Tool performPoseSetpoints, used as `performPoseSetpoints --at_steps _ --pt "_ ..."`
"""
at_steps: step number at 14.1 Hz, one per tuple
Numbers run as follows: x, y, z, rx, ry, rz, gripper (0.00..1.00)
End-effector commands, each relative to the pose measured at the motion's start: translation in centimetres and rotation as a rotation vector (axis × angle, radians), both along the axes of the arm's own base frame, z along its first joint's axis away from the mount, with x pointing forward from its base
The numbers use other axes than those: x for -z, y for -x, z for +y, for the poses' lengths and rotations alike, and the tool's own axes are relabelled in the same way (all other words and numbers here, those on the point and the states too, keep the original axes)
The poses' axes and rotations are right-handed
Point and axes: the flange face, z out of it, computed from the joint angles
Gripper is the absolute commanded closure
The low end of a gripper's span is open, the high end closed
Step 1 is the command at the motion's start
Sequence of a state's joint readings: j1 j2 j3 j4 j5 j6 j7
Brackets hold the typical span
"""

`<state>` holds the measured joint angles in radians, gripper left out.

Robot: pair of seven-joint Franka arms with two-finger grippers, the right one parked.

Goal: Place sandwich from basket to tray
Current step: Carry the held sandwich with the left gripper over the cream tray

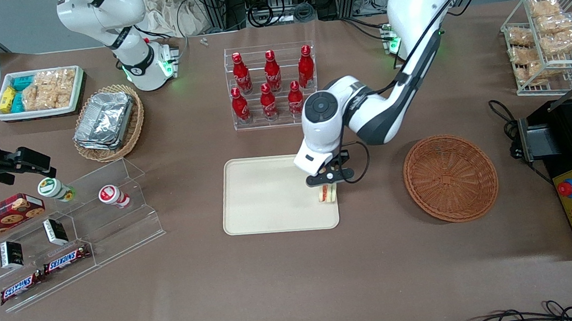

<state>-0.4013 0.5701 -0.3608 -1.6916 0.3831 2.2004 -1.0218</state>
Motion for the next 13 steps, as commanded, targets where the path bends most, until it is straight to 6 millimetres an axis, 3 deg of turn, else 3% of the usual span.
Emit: performPoseSetpoints --at_steps 1,5,7,9,10,11,13 --pt "1.7 0.1 -1.4 -0.011 -0.023 -0.032 1.00" --pt "4.8 -0.3 -1.9 -0.006 0.021 -0.027 1.00" --pt "5.2 -0.4 -1.8 -0.006 0.031 -0.030 0.87" --pt "5.5 -0.5 -1.6 -0.010 0.028 -0.026 0.50" --pt "5.7 -0.5 -1.6 -0.010 0.027 -0.024 0.19" --pt "5.9 -0.5 -1.6 -0.008 0.026 -0.023 0.00" --pt "5.6 -0.6 -1.5 -0.011 0.027 -0.025 0.00"
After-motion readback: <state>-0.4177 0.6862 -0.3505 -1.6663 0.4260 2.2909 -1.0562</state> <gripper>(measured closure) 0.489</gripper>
